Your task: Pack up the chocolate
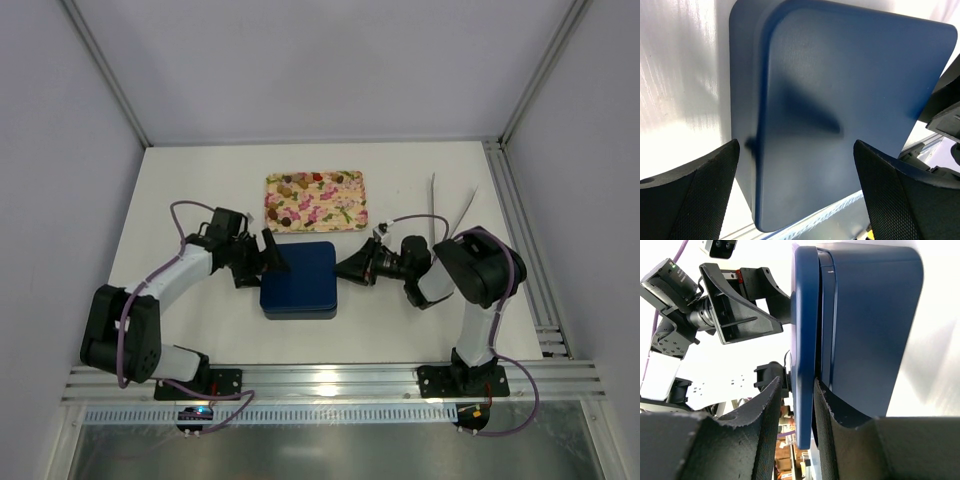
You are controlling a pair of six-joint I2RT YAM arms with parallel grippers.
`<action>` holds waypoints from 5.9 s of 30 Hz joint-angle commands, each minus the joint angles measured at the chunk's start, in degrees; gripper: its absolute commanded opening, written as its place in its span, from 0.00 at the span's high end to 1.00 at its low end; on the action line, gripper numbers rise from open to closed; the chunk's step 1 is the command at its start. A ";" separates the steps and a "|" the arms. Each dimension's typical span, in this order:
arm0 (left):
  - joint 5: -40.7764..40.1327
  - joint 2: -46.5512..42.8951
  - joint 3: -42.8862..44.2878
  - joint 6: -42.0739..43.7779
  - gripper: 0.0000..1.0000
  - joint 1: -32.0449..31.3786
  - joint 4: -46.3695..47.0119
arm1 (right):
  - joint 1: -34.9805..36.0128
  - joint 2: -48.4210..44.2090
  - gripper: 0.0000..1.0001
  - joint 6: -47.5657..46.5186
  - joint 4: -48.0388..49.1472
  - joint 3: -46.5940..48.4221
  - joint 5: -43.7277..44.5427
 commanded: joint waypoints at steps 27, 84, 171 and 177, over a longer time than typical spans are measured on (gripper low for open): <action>-10.18 3.75 5.88 4.19 0.07 -6.66 -5.95 | -1.62 -19.70 0.49 -23.89 -34.67 0.03 6.83; -33.49 6.83 17.22 9.12 0.07 -22.49 -23.00 | 12.88 -24.72 0.39 -35.50 -68.09 16.20 26.00; -11.59 1.99 11.59 10.61 0.08 -7.20 -17.37 | 13.23 -24.55 0.46 -37.35 -69.06 16.82 27.93; -13.71 0.06 8.26 7.19 0.11 -7.20 -16.50 | 13.23 -24.37 0.43 -37.26 -69.15 16.03 27.93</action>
